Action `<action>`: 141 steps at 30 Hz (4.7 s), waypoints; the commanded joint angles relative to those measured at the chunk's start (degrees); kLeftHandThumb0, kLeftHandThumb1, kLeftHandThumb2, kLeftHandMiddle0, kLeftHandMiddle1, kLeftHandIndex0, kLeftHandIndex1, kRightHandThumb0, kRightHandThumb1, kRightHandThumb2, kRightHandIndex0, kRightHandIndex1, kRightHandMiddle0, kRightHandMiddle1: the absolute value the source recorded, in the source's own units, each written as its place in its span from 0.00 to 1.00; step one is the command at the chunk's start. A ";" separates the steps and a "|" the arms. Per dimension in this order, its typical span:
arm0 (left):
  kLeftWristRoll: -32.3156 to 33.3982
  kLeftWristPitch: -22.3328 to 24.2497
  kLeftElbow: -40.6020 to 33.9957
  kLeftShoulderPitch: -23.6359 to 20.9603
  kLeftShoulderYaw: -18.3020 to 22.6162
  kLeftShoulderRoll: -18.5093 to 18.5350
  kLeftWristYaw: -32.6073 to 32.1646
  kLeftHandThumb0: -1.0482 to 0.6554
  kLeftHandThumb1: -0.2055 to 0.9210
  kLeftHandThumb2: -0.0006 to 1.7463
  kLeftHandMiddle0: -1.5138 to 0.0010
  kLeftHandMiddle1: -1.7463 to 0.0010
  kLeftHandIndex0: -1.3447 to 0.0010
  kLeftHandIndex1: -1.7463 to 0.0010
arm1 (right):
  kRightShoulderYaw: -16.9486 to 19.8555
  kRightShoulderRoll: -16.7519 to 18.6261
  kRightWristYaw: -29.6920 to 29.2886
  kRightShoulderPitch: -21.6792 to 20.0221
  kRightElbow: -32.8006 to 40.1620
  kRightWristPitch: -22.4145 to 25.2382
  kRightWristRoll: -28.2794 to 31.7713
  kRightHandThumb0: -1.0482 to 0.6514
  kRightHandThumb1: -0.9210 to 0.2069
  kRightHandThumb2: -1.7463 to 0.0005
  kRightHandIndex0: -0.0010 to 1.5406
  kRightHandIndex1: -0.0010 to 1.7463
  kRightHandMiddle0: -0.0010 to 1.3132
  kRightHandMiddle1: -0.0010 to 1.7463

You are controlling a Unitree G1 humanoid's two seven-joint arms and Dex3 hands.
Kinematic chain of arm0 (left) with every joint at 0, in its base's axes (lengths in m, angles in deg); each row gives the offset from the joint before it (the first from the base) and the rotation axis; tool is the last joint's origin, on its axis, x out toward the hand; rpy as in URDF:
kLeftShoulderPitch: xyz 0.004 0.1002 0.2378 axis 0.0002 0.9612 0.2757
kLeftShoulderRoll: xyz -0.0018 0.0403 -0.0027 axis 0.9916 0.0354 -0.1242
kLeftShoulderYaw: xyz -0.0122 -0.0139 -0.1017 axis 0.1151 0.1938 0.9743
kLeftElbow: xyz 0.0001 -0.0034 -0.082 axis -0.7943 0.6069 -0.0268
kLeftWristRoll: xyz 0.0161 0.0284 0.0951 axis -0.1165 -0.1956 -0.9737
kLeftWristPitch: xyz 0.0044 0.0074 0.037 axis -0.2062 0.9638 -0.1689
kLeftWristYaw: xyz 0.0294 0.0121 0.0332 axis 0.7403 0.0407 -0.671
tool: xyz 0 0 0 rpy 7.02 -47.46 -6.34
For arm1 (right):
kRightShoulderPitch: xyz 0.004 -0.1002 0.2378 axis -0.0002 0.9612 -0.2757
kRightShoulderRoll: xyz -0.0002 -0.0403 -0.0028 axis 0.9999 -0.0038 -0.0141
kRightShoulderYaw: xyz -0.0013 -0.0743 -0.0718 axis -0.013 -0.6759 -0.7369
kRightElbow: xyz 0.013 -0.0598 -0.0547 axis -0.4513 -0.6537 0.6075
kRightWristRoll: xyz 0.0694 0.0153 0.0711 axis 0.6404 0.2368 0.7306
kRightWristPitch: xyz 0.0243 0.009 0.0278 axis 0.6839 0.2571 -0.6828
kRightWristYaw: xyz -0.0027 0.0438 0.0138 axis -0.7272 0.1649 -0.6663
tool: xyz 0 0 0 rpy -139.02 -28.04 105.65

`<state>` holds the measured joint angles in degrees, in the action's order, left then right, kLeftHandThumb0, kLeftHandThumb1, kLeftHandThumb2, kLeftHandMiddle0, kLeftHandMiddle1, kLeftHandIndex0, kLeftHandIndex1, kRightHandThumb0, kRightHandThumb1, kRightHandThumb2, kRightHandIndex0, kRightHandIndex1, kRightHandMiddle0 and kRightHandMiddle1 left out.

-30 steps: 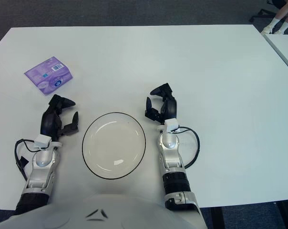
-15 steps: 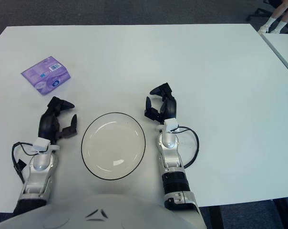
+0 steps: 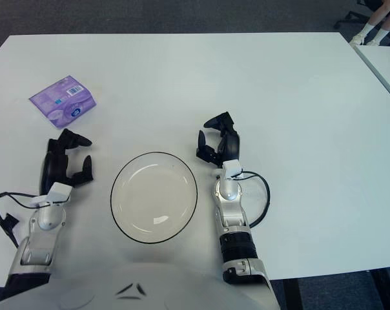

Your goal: Put the tissue paper into the plate.

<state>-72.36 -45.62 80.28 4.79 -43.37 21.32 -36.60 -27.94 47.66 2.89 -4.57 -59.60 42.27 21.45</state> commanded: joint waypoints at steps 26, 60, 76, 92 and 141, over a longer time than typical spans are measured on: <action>-12.15 9.51 1.43 -16.97 3.66 14.05 -0.36 0.09 0.99 0.40 0.98 0.15 0.99 0.33 | 0.61 -0.43 0.00 4.68 -9.38 4.98 -0.15 0.38 0.33 0.41 0.40 0.88 0.32 1.00; -10.06 16.40 37.23 -50.90 -11.82 28.65 27.54 0.00 0.96 0.17 1.00 1.00 1.00 1.00 | 0.72 -0.42 -0.83 3.40 -11.47 3.54 -0.51 0.38 0.33 0.41 0.39 0.92 0.33 1.00; -10.77 14.87 51.71 -62.11 -21.51 29.54 40.61 0.00 1.00 0.29 1.00 1.00 1.00 1.00 | 0.63 -0.02 -1.87 3.88 -10.84 2.58 -0.77 0.38 0.32 0.42 0.39 0.89 0.32 1.00; -7.14 6.95 62.84 -70.01 -26.71 28.82 51.56 0.00 1.00 0.45 1.00 1.00 1.00 1.00 | 0.66 0.48 -2.41 3.88 -10.29 2.22 -0.61 0.37 0.34 0.41 0.41 0.87 0.33 1.00; -10.54 9.26 43.00 -47.66 -32.50 29.64 46.87 0.00 0.97 0.16 1.00 1.00 1.00 1.00 | 0.75 -0.41 -2.62 7.61 -5.39 3.63 -1.26 0.38 0.32 0.42 0.42 0.85 0.32 1.00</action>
<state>-81.39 -38.84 125.09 -51.76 -73.43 52.31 10.23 -27.59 47.93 0.23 -6.12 -59.74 42.49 21.04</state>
